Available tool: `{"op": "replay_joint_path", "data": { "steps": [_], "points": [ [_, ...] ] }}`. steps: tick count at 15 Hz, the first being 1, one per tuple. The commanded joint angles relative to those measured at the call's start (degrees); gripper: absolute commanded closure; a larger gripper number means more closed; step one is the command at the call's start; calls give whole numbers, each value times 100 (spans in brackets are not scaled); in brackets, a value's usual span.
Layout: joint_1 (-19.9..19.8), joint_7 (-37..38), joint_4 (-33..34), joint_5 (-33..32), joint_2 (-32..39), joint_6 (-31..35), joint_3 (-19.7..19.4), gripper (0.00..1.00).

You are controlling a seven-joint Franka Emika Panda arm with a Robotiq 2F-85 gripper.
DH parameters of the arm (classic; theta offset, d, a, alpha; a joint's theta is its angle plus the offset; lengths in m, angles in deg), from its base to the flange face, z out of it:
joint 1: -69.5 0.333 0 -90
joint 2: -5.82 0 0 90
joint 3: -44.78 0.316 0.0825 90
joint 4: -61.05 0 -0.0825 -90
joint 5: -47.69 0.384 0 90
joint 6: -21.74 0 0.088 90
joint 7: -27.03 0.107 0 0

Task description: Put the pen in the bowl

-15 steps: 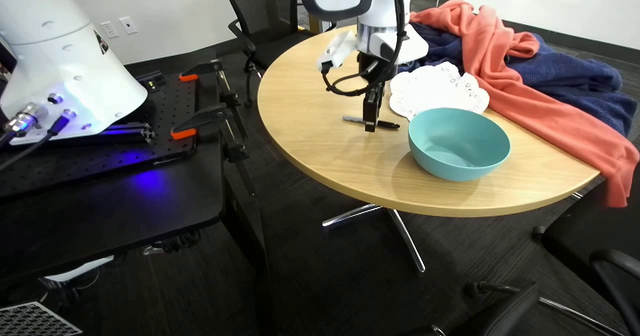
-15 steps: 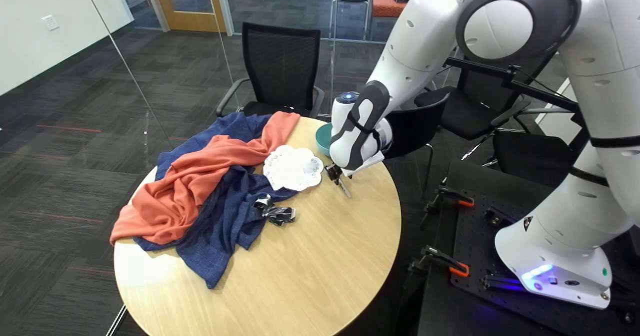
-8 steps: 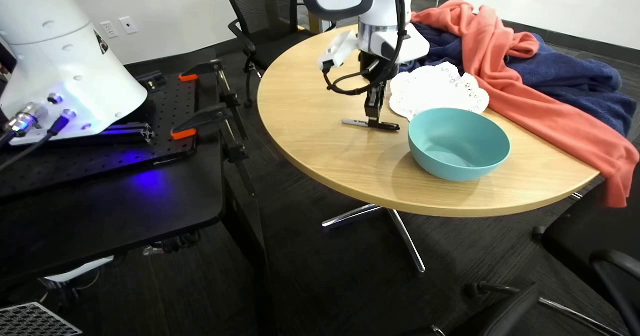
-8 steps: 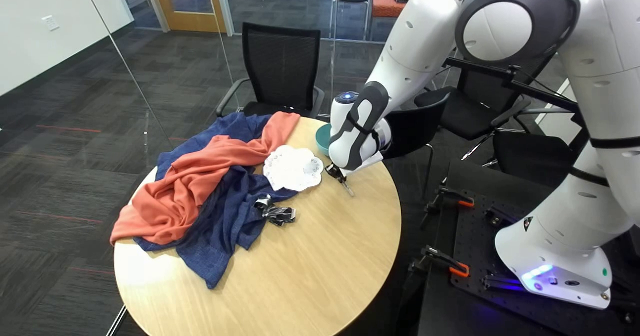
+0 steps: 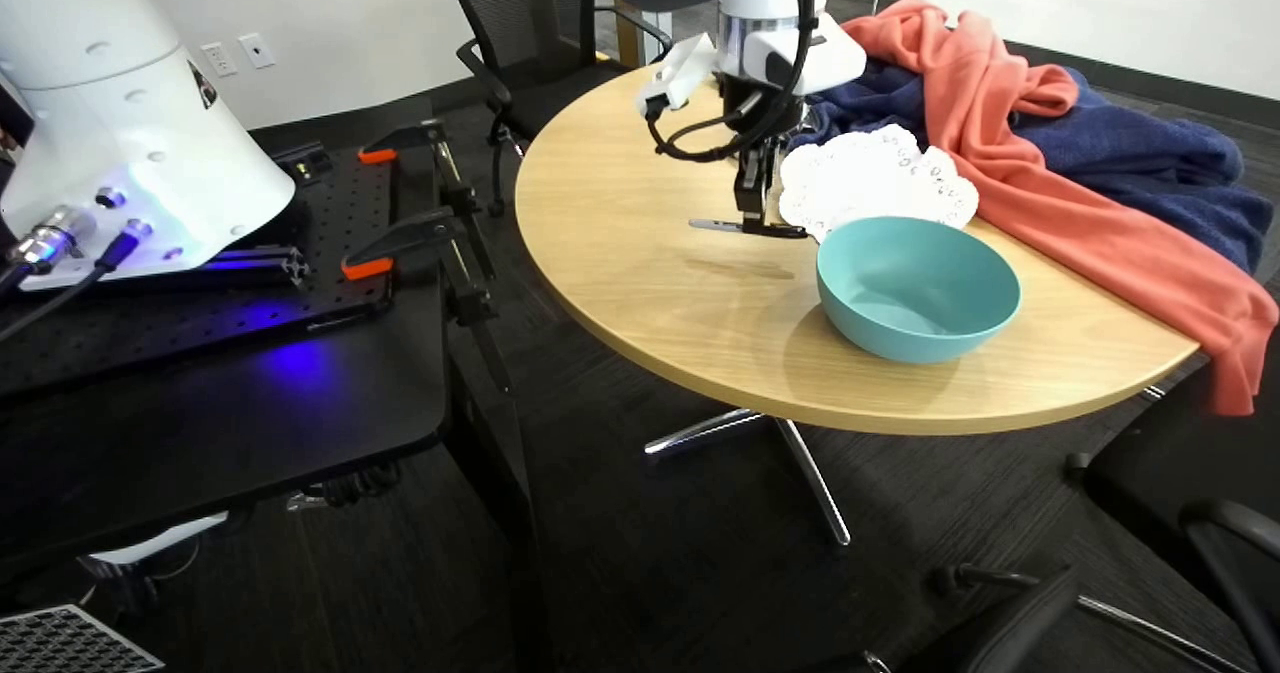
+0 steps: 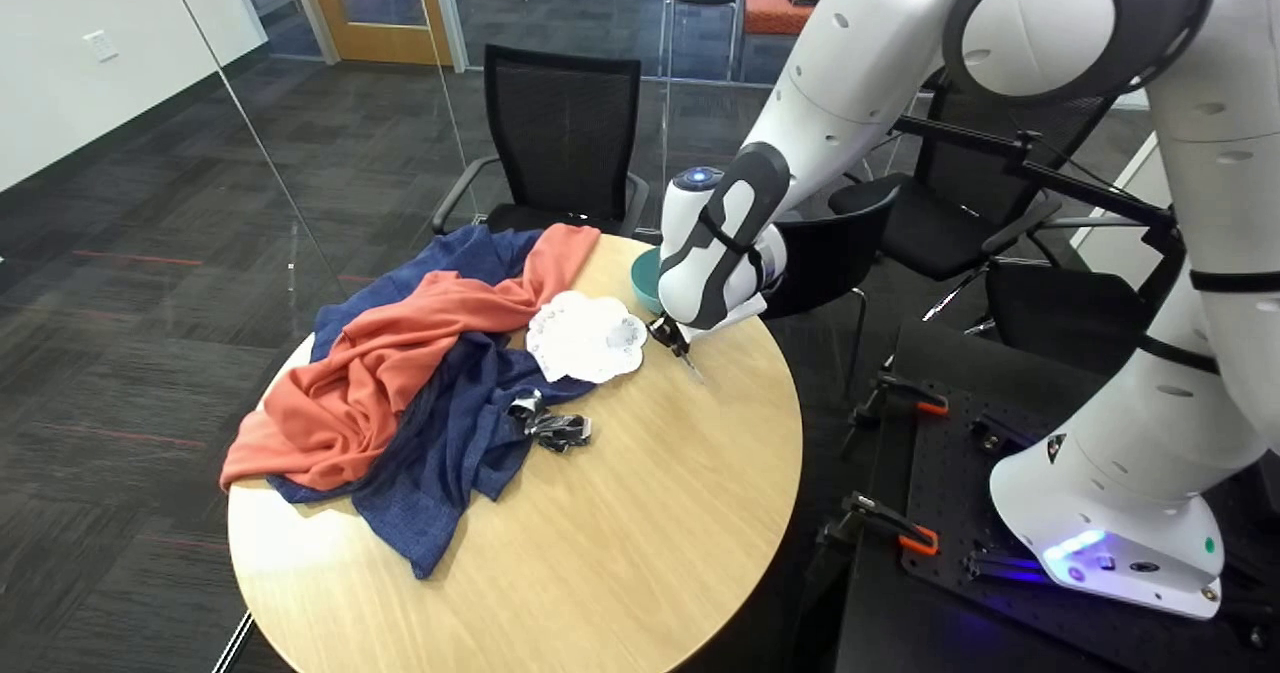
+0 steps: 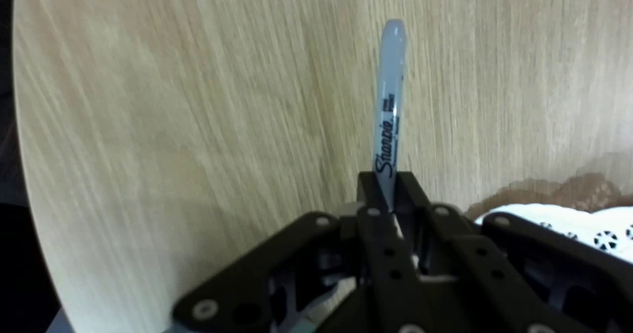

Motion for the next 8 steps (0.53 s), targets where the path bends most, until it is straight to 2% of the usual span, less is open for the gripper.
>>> {"op": "replay_joint_path", "data": {
  "steps": [1, 8],
  "points": [
    [-134, -36, -644, -161, -901, 28, -1, 97],
    [-516, -109, -992, -53, -1818, 134, 64, 97]
  ]
}}
